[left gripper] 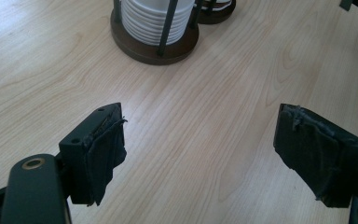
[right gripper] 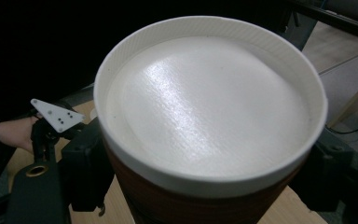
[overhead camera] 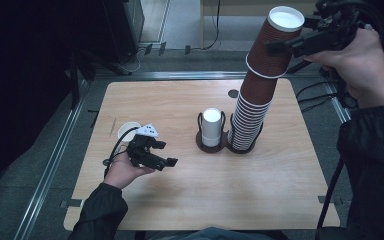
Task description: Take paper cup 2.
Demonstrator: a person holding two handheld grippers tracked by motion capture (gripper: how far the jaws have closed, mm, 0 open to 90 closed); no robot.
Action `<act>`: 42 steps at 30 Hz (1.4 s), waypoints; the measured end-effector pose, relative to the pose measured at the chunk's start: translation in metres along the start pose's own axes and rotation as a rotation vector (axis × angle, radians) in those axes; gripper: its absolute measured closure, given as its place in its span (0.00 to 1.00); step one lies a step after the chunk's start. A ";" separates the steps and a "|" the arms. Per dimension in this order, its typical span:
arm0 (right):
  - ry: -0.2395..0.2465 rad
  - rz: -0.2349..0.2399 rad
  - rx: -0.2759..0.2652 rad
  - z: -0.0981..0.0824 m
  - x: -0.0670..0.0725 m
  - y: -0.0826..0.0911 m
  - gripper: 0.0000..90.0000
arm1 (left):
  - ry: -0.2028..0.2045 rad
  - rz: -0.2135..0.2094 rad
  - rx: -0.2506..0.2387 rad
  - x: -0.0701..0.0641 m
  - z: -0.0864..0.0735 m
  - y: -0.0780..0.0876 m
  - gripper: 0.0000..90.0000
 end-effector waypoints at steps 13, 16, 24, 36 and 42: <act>0.018 0.067 -0.011 0.003 0.035 0.015 0.22 | 0.004 -0.014 -0.015 -0.002 0.003 -0.001 0.18; 0.029 0.104 -0.008 -0.002 0.047 0.014 0.22 | 0.007 -0.020 -0.022 -0.002 0.004 -0.001 0.18; 0.051 0.176 0.007 -0.020 0.072 0.007 0.22 | 0.015 -0.027 -0.039 -0.002 0.005 0.001 0.18; 0.072 0.264 0.033 -0.059 0.099 -0.012 0.22 | 0.000 -0.031 -0.055 -0.004 0.007 0.003 0.18; 0.061 0.318 0.057 -0.096 0.111 -0.036 0.22 | 0.007 -0.028 -0.044 -0.004 0.006 0.001 0.18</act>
Point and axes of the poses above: each handheld gripper's, and its own axes: y roughly backward along the jaws, z roughly out of its top, x roughly to its left, the point moved 5 cm from there along -y, roughly forward along the jaws, and after that the axes turned 7 degrees about -y, right-handed, at the moved point
